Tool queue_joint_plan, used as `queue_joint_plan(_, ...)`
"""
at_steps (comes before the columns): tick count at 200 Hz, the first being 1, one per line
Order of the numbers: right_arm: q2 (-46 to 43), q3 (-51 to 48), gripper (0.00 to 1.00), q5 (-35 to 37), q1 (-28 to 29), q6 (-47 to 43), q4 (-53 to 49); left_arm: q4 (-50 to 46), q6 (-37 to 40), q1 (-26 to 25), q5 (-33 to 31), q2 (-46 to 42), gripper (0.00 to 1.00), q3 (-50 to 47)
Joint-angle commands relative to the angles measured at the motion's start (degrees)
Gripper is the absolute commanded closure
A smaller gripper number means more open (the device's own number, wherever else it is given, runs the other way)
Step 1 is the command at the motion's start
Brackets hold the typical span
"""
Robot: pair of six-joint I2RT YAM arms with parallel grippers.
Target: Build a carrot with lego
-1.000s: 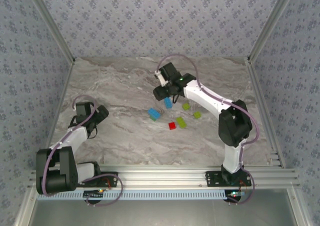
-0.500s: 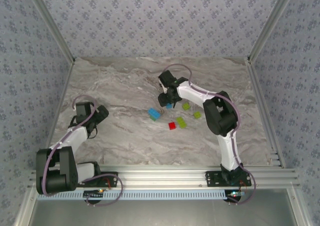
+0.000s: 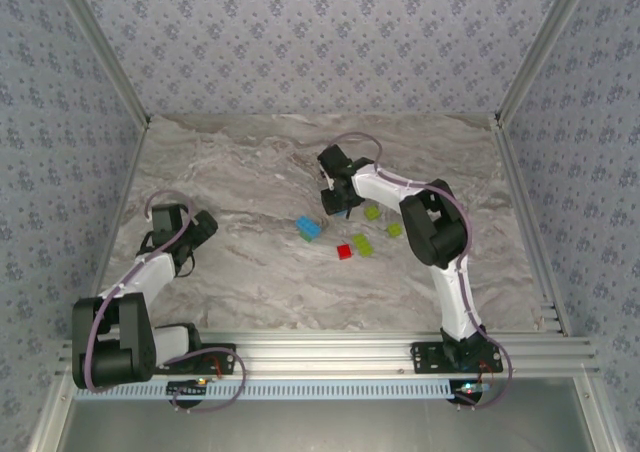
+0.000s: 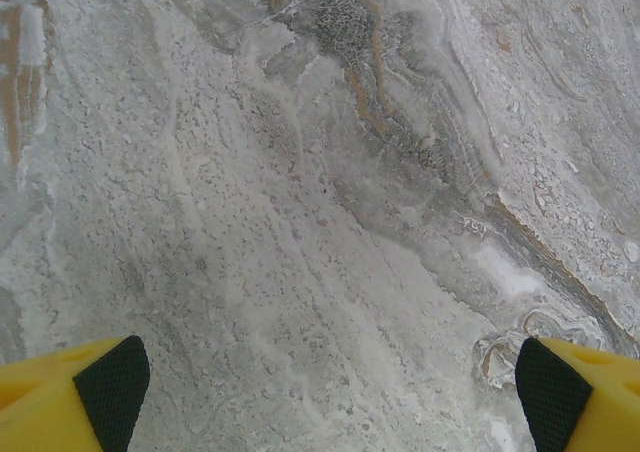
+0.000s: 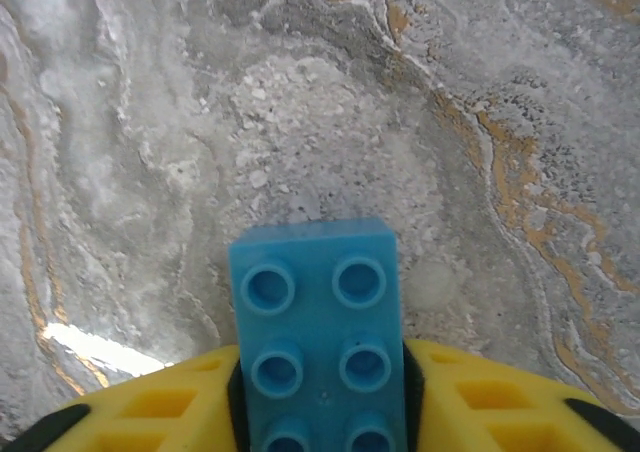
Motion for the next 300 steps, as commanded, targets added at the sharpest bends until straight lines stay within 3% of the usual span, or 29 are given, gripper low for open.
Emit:
queue_joint_plan(1, 0.8, 0.3, 0.62, -0.4, -0.2, 0.0, 0.0, 0.6, 0.9, 0.5, 1.0, 0.5, 0.03, 2.4)
queue_joint_plan(52, -6.1, -0.9, 0.68, 0.6, 0.6, -3.5, -3.3, 0.6, 1.0, 0.6, 1.1, 0.6, 0.03, 2.3)
queue_joint_plan(123, -15.7, 2.1, 0.67, -9.1, 2.2, -12.3, -16.3, 0.6, 1.0, 0.6, 1.1, 0.4, 0.03, 2.2)
queue_joint_plan(214, -12.4, 2.1, 0.68, -12.5, 9.4, -12.5, -14.2, 0.6, 1.0, 0.6, 1.1, 0.2, 0.03, 2.1)
queue_joint_plan(300, -8.6, 2.6, 0.68, -13.3, 9.2, -16.3, -13.0, 0.6, 1.0, 0.6, 1.2, 0.3, 0.03, 2.2)
